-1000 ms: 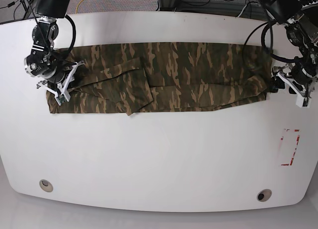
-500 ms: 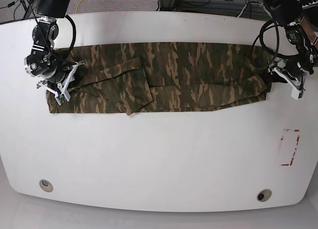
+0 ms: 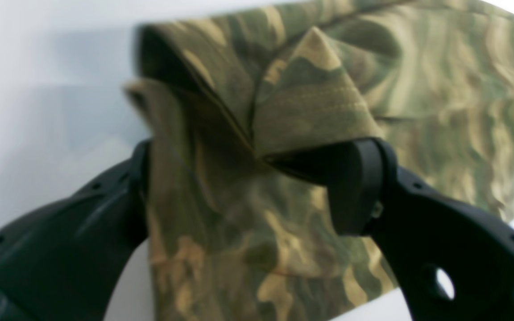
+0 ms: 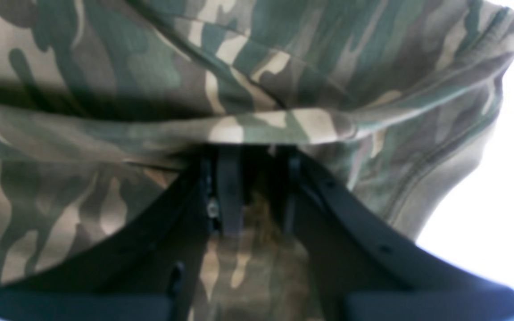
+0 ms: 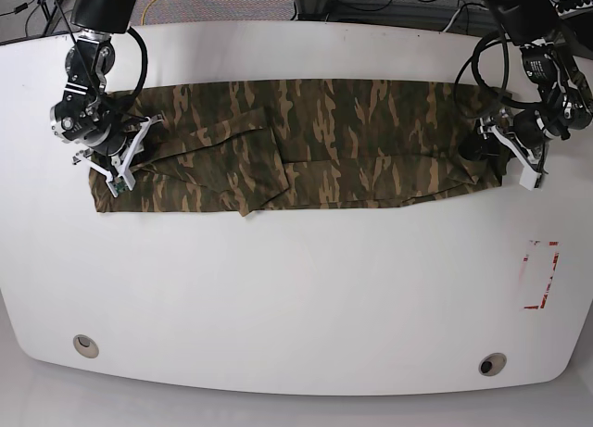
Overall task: Fold the T-shirt properly
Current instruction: 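Pull the folded strip with both grippers away from the table edge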
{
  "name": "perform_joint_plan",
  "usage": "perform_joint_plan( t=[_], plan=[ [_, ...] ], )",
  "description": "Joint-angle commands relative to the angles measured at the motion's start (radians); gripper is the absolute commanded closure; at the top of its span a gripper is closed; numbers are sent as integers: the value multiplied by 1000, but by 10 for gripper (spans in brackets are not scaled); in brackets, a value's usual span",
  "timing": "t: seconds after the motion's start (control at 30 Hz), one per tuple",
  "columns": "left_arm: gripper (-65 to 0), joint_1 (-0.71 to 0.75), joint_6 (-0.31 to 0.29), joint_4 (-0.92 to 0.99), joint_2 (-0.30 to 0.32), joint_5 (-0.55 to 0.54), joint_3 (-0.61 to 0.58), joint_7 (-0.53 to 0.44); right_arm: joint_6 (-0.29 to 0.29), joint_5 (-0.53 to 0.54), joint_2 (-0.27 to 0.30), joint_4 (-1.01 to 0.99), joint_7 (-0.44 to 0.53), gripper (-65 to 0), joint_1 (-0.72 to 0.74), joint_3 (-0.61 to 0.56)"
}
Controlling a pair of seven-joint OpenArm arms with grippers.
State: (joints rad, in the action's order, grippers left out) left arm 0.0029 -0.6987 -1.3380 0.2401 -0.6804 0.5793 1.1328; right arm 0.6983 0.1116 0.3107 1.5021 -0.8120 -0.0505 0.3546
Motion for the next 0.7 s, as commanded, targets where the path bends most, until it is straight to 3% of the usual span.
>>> perform_joint_plan(
  t=[0.0, 0.13, 0.2, 0.3, 0.47, 0.5, 0.67],
  plan=[
    [-458, -4, 1, -11, 14, -25, -20, 14, 0, 9, 12, 15, 4, -116, 10, 4],
    [-456, 3, 1, -11, 14, -25, -18, 13, 0, 9, 12, 15, 4, -116, 10, 4],
    [-421, 3, 1, -11, 14, -25, -22, 11, 0, 9, 12, 15, 4, -116, 10, 4],
    [-312, -1, 1, -11, 14, -23, -25, 11, 0, 9, 12, 15, 4, -116, 10, 4],
    [-74, -4, 1, -13, 14, 8, -55, 11, 0, 9, 12, 15, 4, -116, 10, 4],
    [-53, -4, 1, -15, 14, 15, -61, 11, 0, 9, 12, 15, 4, -116, 10, 4],
    [-43, 1, 1, -82, 14, 34, -66, 13, 0, 9, 12, 15, 4, -116, 10, 4]
  ],
)
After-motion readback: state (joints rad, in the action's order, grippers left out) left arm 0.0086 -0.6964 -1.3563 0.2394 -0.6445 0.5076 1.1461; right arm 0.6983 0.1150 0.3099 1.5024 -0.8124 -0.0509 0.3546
